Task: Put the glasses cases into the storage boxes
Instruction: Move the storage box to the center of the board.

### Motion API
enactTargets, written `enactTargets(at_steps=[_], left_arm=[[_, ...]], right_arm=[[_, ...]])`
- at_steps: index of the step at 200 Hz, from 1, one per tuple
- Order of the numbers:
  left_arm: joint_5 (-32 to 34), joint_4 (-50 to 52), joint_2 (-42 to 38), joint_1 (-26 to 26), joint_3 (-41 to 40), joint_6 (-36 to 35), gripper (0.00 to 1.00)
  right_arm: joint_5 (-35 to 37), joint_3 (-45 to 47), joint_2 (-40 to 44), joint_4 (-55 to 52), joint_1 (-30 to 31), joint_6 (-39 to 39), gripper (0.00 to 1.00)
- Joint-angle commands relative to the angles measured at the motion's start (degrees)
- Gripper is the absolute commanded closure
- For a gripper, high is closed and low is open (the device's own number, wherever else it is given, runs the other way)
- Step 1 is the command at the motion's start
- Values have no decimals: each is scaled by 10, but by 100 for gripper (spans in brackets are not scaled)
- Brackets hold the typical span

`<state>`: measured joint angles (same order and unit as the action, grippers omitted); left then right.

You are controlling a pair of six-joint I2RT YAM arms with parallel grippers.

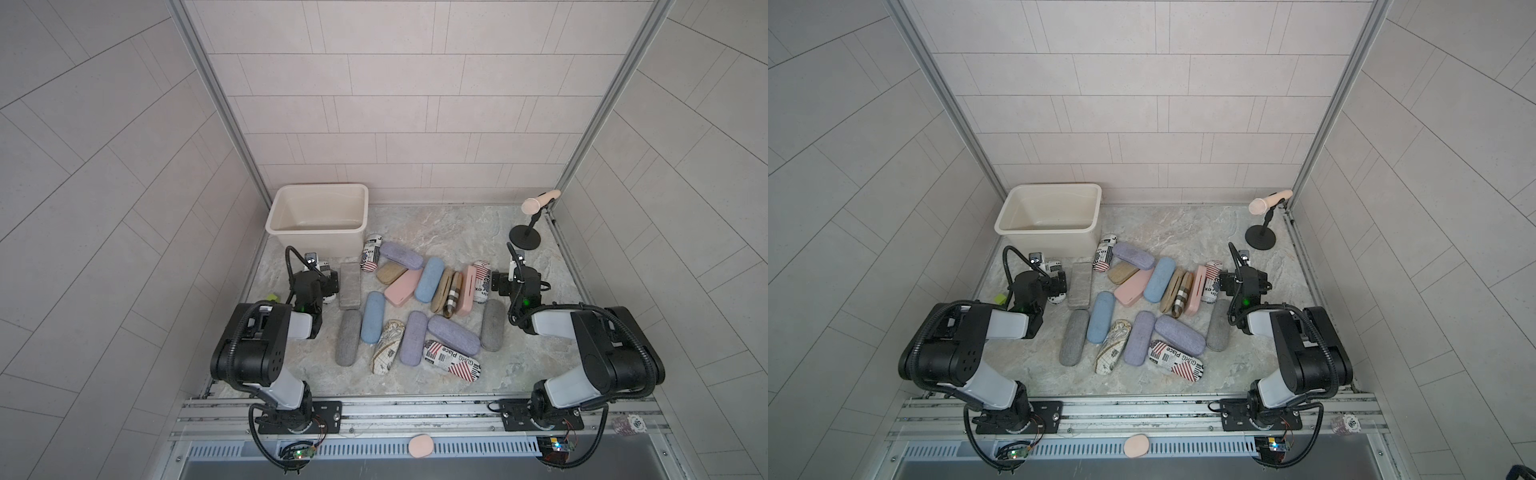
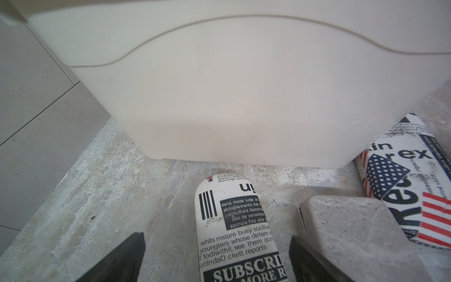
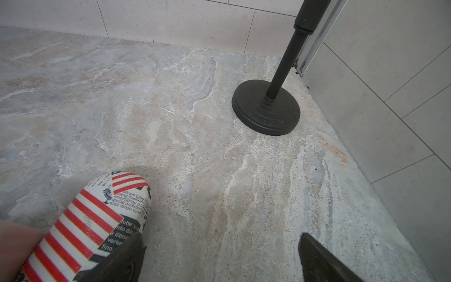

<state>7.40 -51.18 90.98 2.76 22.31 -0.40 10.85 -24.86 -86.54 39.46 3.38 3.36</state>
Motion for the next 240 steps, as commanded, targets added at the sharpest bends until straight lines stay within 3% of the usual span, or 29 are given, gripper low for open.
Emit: enactTargets(at_steps=[1, 65, 76, 96, 109, 140, 159, 181, 191, 211, 223, 240], left_arm=[[6, -18, 2, 2, 6, 2, 0], [25, -3, -14, 1, 9, 7, 0], [31, 39, -54, 2, 13, 10, 0], [28, 99, -144, 5, 10, 5, 0], [37, 125, -213, 7, 7, 21, 0], [20, 283, -336, 9, 68, 25, 0], [8, 379, -391, 9, 129, 90, 0], [80, 466, -435, 7, 195, 305, 0], [54, 436, -457, 6, 195, 291, 0], [68, 396, -487, -9, 182, 360, 0], [31, 436, -469, -28, 227, 350, 0], [32, 557, -390, -34, 332, 321, 0]], right_arm=[[9, -7, -3, 7, 2, -8, 0], [7, -3, 0, 12, 1, -6, 0], [15, -5, 15, 5, 1, -12, 0], [28, -62, 80, -141, 7, -9, 0], [37, -76, 121, -176, 13, -4, 0], [34, -120, 196, -293, 14, 64, 0], [11, -173, 232, -401, 13, 133, 0], [-26, -200, 260, -450, 7, 243, 0], [-68, -200, 264, -437, 4, 262, 3], [-155, -232, 251, -483, 6, 255, 15], [-181, -267, 237, -542, 18, 227, 19], [-186, -293, 227, -599, 43, 204, 21]])
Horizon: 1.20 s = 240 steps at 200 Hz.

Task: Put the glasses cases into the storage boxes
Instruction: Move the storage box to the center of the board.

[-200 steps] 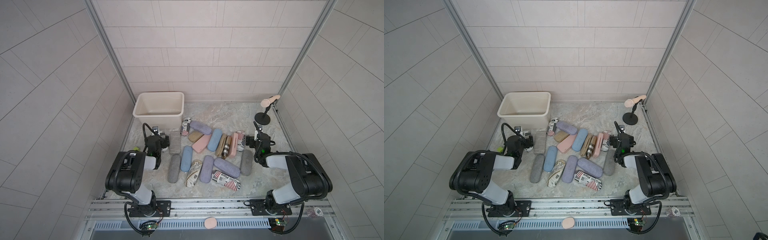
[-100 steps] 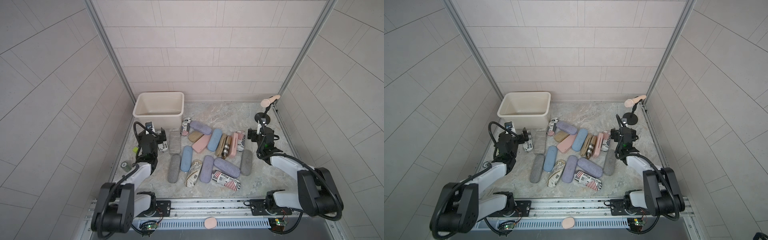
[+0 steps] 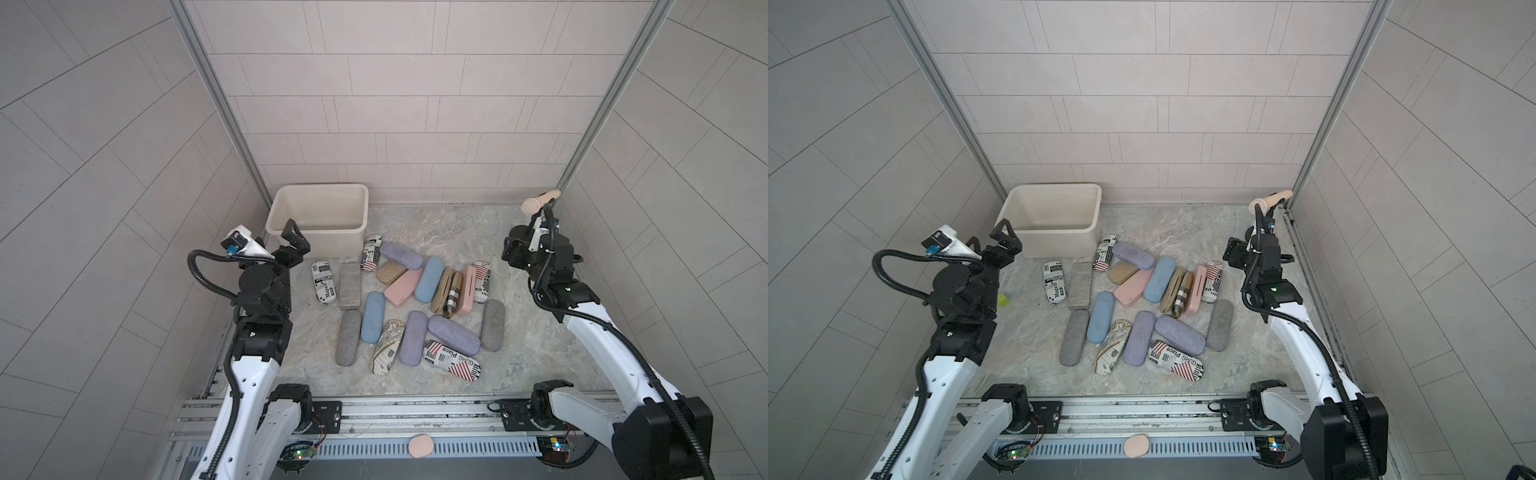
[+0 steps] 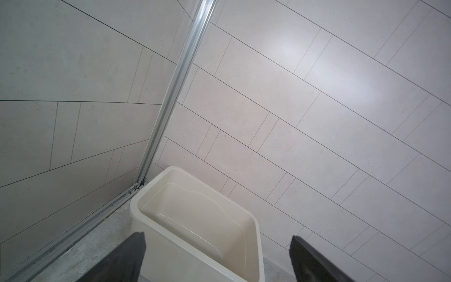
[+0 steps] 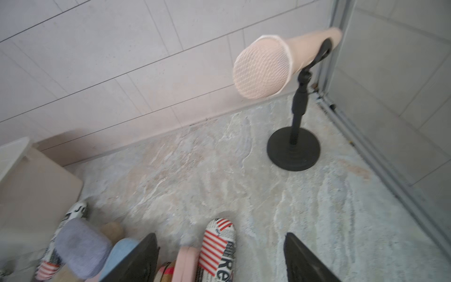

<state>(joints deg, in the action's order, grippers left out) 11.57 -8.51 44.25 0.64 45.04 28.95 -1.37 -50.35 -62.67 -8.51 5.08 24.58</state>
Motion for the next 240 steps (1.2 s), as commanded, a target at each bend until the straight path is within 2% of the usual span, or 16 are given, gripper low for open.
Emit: enactTargets(at_steps=[1, 32, 48, 68, 95, 112, 133, 171, 188, 240], left_arm=[[-9, 138, 84, -13, 112, 24, 0], [10, 343, 261, -16, 334, -55, 2], [21, 420, 346, -30, 425, -63, 8], [-6, 483, 436, -67, 511, -58, 13], [-75, 535, 534, -115, 604, -60, 22], [-84, 545, 580, -126, 643, -75, 22], [-64, 581, 636, -130, 707, -99, 21], [-88, 603, 720, -150, 767, -117, 21], [-93, 616, 750, -157, 794, -123, 27], [-77, 591, 776, -163, 788, -140, 32]], right_arm=[[-64, -38, -12, -119, 26, -8, 21], [-44, -55, -9, -160, 72, -27, 21], [-42, -58, -11, -169, 82, -30, 21], [-46, -57, -19, -173, 90, -32, 19], [-50, -61, -33, -182, 106, -41, 17], [-52, -65, -41, -183, 116, -48, 16], [-55, -66, -46, -183, 121, -50, 15], [-61, -60, -53, -179, 125, -48, 15], [-60, -56, -52, -178, 129, -49, 15], [-46, -49, -50, -177, 135, -51, 16]])
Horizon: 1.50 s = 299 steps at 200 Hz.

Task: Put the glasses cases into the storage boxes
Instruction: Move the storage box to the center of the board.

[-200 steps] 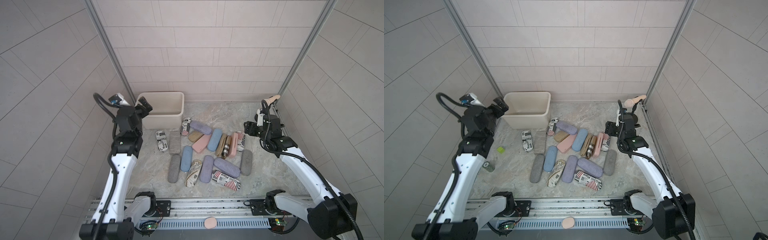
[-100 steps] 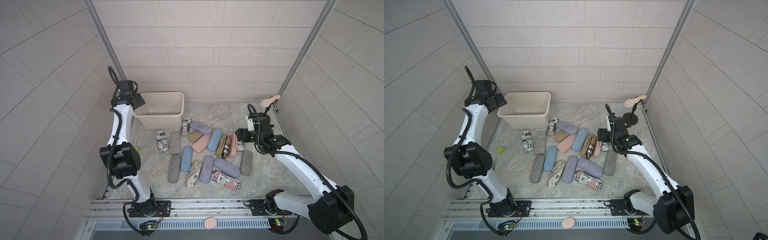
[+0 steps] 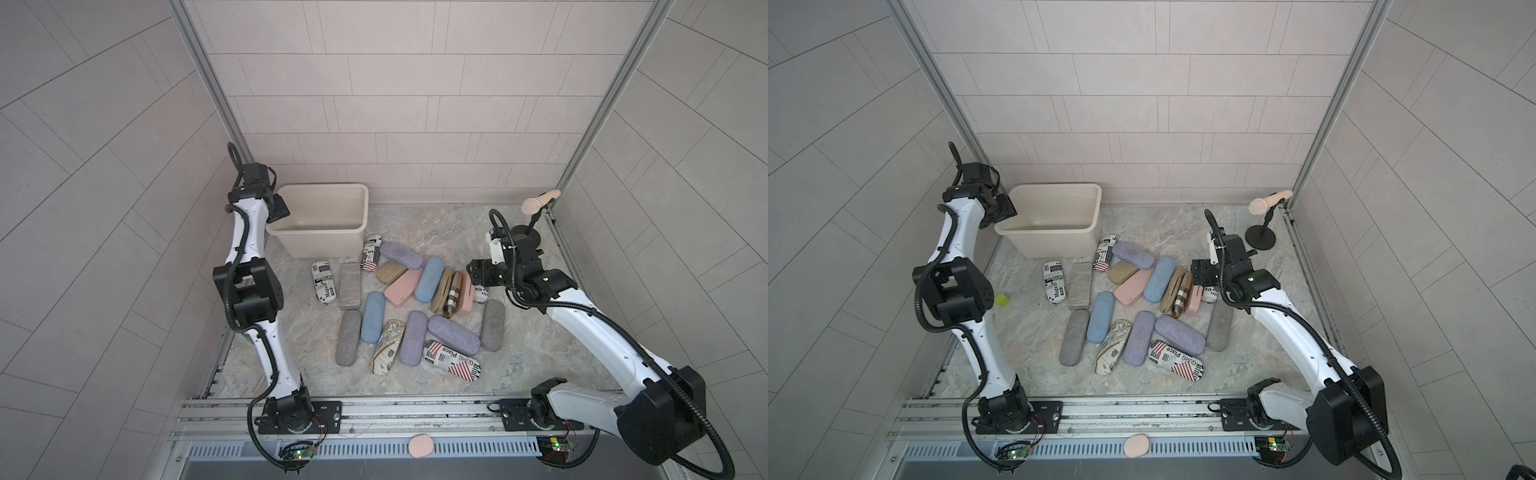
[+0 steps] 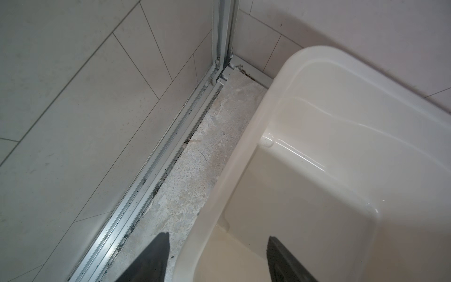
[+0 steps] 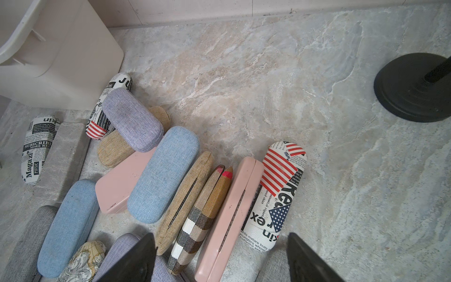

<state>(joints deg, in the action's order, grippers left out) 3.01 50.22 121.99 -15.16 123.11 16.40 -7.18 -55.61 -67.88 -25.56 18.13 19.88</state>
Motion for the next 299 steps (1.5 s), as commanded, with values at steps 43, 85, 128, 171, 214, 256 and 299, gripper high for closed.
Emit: enactTargets(at_steps=[43, 85, 128, 171, 214, 256, 299], left_arm=[[-25, -2, 4, -6, -6, -24, 44], [-37, -27, -33, -6, -77, -44, 56], [-70, -50, -75, -4, -147, -53, 69], [-107, -66, -117, 10, -205, -65, 85], [-119, -65, -131, 43, -231, -87, 97], [-118, -46, -122, 77, -227, -78, 99], [-118, 6, -119, 111, -197, -75, 100]], right_arm=[[21, 9, 3, 1, 4, -1, 17], [20, 12, 7, 7, 4, -1, 18], [11, 8, 5, 10, 4, 1, 19], [13, 11, 19, 13, 4, 2, 20], [12, 13, 30, 14, 4, 5, 20], [15, 17, 38, 14, 4, 5, 20], [17, 14, 40, 5, 3, 2, 20]])
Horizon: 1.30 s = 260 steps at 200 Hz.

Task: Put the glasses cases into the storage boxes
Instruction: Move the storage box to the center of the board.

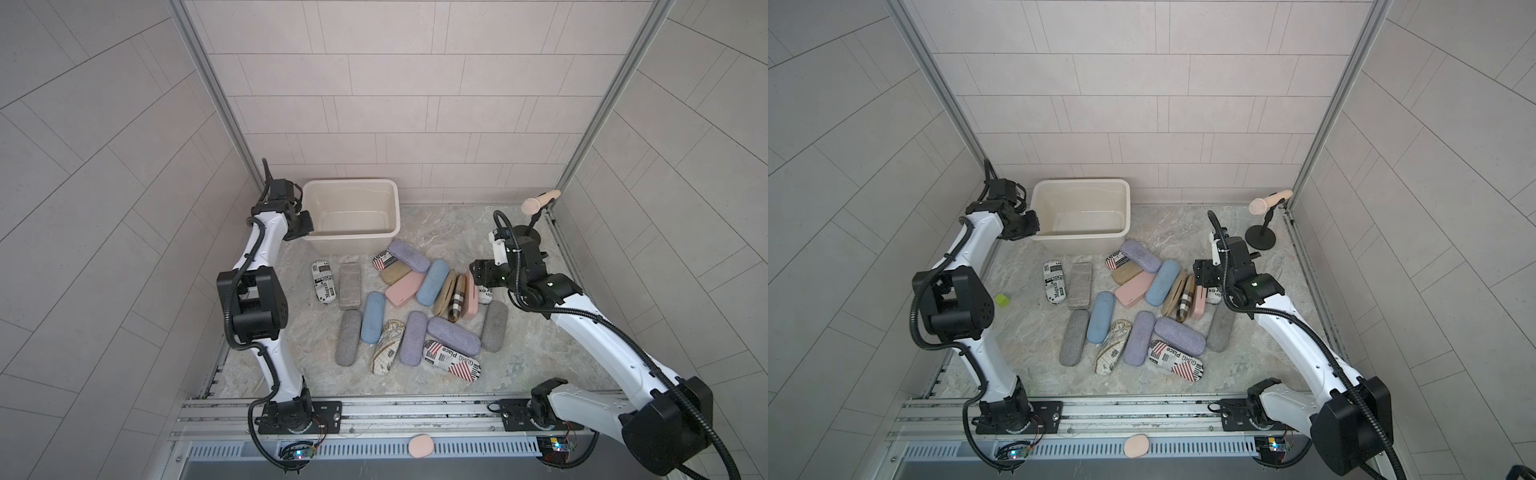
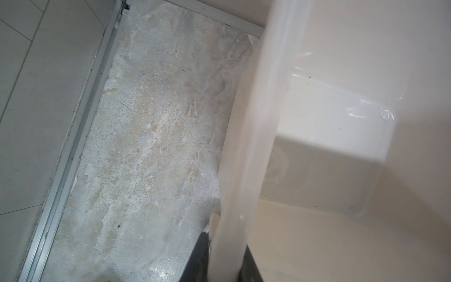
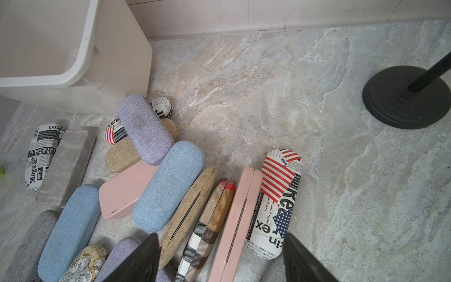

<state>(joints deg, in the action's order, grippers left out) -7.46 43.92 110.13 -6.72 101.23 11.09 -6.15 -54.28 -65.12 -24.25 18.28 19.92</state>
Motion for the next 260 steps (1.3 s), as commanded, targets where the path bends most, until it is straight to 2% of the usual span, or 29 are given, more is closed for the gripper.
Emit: enactTargets(at_steps=[1, 26, 64, 83, 131, 139, 147, 154, 168, 186, 210, 241, 260], left_arm=[[-13, 70, 0, 27, 22, -21, 100], [-4, 125, 7, 27, 45, -12, 100], [12, 224, 46, 22, 129, -9, 99], [31, 232, 71, 14, 149, -5, 96], [39, 255, 147, -6, 226, -9, 95], [42, 251, 147, -5, 228, -12, 91], [51, 248, 145, -6, 228, -11, 78], [59, 245, 141, -6, 227, -12, 73], [74, 238, 128, -6, 223, -6, 65], [87, 225, 92, -6, 209, 5, 61], [110, 170, 5, -6, 156, 26, 41], [126, 93, -126, -6, 41, 67, 37], [79, 45, -220, -2, -72, 90, 37]], right_arm=[[7, 1, 12, -8, 2, 1, 20], [11, -1, 16, -10, 2, 1, 20], [12, -9, 18, -17, 2, 1, 20], [13, -14, 18, -22, 1, 0, 20], [19, -17, 16, -26, 2, -2, 19], [21, -17, 15, -26, 2, -2, 19], [23, -19, 13, -26, 2, -2, 19], [23, -20, 12, -26, 2, -2, 18], [23, -21, 11, -26, 2, -2, 17], [20, -24, 10, -26, 2, -2, 16], [7, -26, 9, -22, 3, -4, 16], [-11, 1, 23, 24, 4, 6, 10], [-43, 15, 28, 50, 10, -2, 9]])
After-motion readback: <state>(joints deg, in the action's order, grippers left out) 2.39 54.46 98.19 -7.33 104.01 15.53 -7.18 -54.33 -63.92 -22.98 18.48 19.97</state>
